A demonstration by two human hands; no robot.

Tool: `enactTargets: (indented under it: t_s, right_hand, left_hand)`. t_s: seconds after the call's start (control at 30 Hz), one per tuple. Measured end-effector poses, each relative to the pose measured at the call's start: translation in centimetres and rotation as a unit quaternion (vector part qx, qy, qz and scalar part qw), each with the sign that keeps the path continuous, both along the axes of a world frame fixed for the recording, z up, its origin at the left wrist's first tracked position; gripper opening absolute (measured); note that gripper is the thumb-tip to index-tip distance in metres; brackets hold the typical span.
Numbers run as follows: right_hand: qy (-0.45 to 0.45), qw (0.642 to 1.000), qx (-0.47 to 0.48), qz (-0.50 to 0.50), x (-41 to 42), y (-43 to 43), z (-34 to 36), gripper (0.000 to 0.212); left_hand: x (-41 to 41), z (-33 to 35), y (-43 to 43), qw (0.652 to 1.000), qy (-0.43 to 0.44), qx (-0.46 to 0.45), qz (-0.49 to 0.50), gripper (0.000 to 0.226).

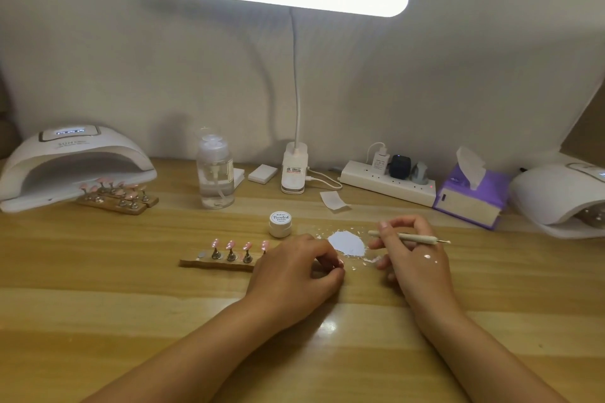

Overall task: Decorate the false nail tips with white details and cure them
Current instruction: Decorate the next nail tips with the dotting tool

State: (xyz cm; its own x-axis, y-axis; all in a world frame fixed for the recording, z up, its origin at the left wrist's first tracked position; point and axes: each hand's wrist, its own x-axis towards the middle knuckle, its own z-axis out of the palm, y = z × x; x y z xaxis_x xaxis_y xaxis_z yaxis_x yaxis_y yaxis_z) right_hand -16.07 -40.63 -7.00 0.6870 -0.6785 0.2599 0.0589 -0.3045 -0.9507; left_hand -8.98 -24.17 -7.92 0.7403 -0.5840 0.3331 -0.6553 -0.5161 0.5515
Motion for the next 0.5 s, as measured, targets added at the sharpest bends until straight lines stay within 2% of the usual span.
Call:
enactTargets:
  t_s: [0.17,0.3,0.5]
  right_hand:
    - [-0.034,0.999,0.003,0.028,-0.6,0.7,0.8,0.006]
    - [-0.017,0.991,0.118,0.06,-0.5,1.5,0.9,0.02]
    - [0.017,0.989,0.12,0.085,-0.7,2.2,0.9,0.022]
  left_hand:
    - [0.2,0.0,0.0,1.0,0.01,-0.012,-0.019,0.004]
    - [0.5,-0.1,0.1,0.999,0.022,-0.022,-0.033,0.014]
    - [0.7,-0.5,0.0,0.998,0.028,-0.038,-0.031,0.008]
